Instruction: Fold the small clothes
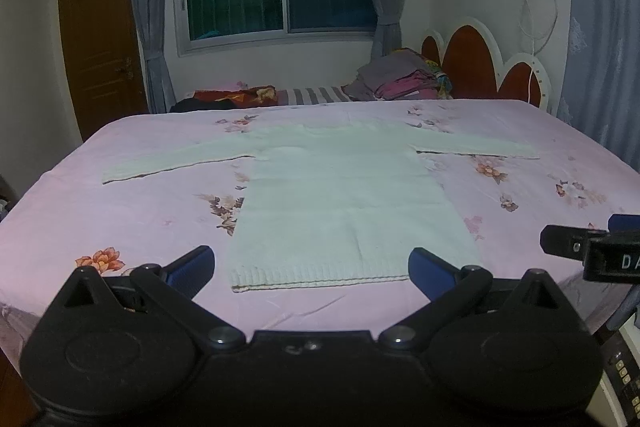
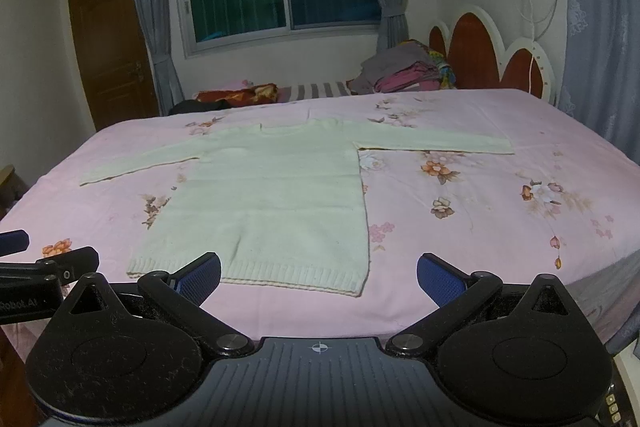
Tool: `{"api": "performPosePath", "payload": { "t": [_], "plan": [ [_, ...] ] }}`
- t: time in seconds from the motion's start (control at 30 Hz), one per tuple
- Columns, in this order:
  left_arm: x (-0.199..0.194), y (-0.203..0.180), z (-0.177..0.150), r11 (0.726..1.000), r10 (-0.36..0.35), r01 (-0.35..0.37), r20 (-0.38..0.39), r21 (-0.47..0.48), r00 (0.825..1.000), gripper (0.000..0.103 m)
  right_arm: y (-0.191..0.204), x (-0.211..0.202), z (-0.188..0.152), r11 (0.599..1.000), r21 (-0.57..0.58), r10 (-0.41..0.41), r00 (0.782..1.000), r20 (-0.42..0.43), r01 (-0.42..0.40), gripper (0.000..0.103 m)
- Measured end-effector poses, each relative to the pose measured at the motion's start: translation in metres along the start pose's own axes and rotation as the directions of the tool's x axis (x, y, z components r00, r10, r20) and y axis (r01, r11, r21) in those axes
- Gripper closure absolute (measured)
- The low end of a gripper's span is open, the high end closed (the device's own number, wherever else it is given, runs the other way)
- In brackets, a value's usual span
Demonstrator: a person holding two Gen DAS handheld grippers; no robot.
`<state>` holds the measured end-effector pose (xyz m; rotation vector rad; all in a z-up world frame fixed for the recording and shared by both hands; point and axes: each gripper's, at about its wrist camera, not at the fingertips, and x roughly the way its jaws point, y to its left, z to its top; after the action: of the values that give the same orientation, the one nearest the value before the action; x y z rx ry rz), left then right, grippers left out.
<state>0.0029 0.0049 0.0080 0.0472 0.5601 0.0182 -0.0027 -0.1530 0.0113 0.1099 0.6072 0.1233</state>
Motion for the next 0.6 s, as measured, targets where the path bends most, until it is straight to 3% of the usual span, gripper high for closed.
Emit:
{"api": "performPosePath", "payload": {
  "t": [0.6],
  "plan": [
    [-0.0050, -0.0036, 0.0052, 1.000, 0.008, -0.009, 0.008, 0.012, 1.000, 0.000, -0.0041, -0.0002, 0.0025, 1.000, 0.005, 0.004, 1.000, 0.003, -0.004, 0.000]
  ]
}}
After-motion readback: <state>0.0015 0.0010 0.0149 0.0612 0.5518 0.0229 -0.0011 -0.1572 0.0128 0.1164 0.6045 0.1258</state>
